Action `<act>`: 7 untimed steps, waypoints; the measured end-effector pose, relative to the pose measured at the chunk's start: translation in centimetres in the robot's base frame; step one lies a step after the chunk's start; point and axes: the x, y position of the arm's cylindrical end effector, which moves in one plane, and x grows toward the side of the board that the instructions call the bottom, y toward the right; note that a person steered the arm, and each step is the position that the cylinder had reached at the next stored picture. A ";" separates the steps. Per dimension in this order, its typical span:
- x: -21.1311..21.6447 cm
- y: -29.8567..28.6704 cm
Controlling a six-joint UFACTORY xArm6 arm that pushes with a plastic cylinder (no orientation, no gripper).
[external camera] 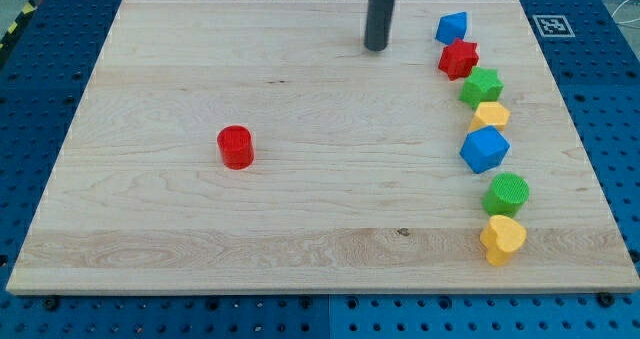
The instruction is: Push the red circle to the center
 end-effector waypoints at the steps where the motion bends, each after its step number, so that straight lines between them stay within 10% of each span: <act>1: 2.5 -5.3; 5: 13.9 -20.7; 7: 19.2 -17.4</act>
